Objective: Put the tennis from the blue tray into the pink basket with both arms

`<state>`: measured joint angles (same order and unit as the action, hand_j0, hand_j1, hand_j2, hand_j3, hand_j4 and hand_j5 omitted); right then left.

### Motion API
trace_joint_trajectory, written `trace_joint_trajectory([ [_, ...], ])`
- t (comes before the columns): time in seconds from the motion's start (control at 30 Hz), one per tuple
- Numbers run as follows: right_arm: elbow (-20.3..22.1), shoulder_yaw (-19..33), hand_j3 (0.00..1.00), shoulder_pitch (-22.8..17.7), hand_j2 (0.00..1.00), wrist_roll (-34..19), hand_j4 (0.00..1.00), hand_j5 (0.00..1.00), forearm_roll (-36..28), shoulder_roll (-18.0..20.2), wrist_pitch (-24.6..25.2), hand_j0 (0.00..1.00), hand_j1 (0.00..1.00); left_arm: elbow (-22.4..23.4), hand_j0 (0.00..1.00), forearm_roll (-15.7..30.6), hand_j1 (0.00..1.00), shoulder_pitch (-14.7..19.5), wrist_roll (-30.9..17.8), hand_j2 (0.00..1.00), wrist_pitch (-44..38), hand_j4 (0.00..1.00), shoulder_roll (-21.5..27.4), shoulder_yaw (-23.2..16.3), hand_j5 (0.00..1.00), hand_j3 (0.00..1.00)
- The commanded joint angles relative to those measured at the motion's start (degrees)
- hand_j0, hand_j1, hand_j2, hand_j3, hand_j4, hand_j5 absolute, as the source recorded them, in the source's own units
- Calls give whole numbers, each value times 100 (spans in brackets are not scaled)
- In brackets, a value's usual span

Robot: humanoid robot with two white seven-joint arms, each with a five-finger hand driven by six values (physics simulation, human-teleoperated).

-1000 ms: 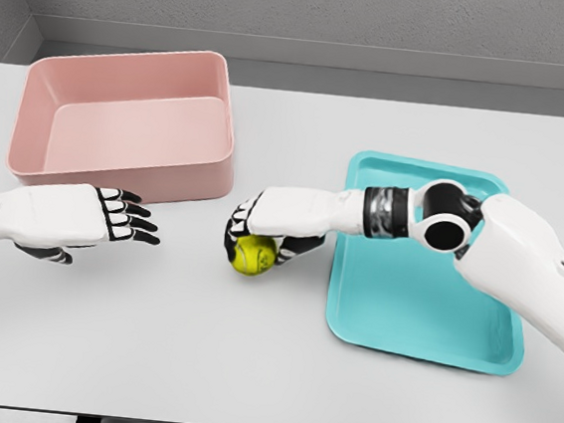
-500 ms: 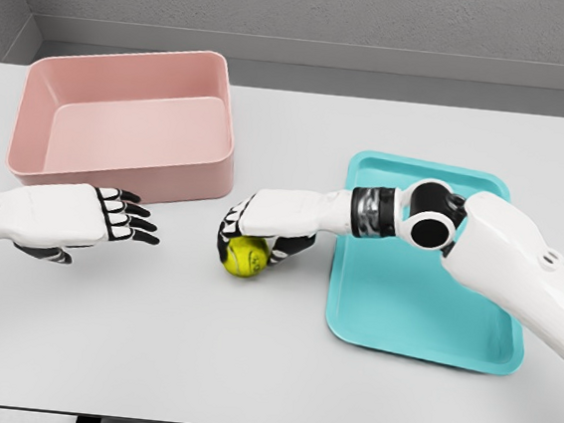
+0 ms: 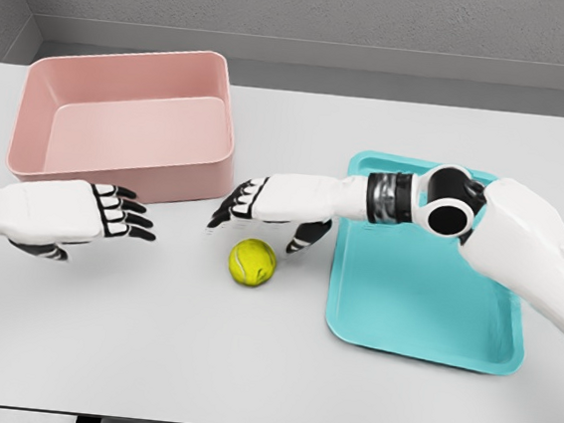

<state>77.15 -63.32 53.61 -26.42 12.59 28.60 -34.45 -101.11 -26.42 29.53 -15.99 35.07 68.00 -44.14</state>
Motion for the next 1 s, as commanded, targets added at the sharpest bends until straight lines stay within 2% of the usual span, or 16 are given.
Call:
trace_joint_trajectory([
  [0.0,221,3,100,26,100,-21,100,100,-28,558,-18,100,100,-5,100,41,100,0,8,100,-7,100,82,72,100,100],
  [0.13,239,65,100,422,100,31,100,100,-28,1323,-53,100,100,-5,100,252,100,114,8,100,-7,100,205,178,100,100],
  [0.23,204,364,100,211,100,1498,100,100,-37,1798,-55,100,100,-14,100,401,100,132,79,100,-7,100,56,107,100,100],
  [0.27,186,373,100,132,100,1833,100,100,-37,1895,-55,100,100,-14,100,401,100,105,26,100,-7,100,56,90,100,100],
  [0.3,160,381,100,123,100,2018,100,100,-46,1904,-55,100,100,-14,100,419,100,79,-246,100,-7,100,100,81,100,100],
  [0.33,142,469,100,123,100,2149,100,100,-46,1930,-55,100,100,-14,100,734,100,53,-405,100,-7,100,100,29,100,100],
  [0.4,98,504,100,0,100,2202,100,100,-55,2027,-55,100,100,-14,100,1728,100,44,-361,100,-7,100,144,-156,100,100],
  [0.5,37,513,100,-131,100,2167,100,100,-46,2132,-55,100,100,-14,100,2387,100,70,-343,100,-7,100,100,-174,100,100],
  [0.53,37,513,100,-140,100,2167,100,100,-46,2150,-55,100,100,-14,100,2414,100,88,-308,100,-7,100,12,-174,100,100],
  [0.6,-121,601,100,-167,100,2202,100,100,-46,2264,-55,100,100,-5,100,2353,100,237,-361,100,-7,100,-497,-174,100,100],
  [0.67,-139,830,100,-386,100,2202,100,100,-54,2387,-55,100,100,-5,100,1957,100,562,-378,100,-7,100,-1086,-192,100,100],
  [0.7,-139,830,100,-387,100,2194,100,100,-46,2387,-55,100,100,-5,100,1887,100,685,-378,100,-7,100,-1262,-192,100,100],
  [0.8,-139,830,100,-387,100,2194,100,100,-46,2396,-55,100,100,-5,100,1245,100,975,-361,100,-7,100,-1904,-209,100,100],
  [0.87,-139,830,100,-378,100,2194,100,100,-46,2431,-55,100,100,-5,100,850,100,1186,-475,100,-7,100,-2115,-657,100,100],
  [0.93,-139,830,100,-378,100,2194,100,100,-46,2431,-55,100,100,-5,100,858,100,1257,-1239,100,-7,100,-2150,-798,100,100],
  [0.97,-148,830,100,-378,100,2194,100,100,-46,2431,-55,100,100,-5,100,1033,100,1257,-1617,100,-7,100,-2247,-947,100,100],
])
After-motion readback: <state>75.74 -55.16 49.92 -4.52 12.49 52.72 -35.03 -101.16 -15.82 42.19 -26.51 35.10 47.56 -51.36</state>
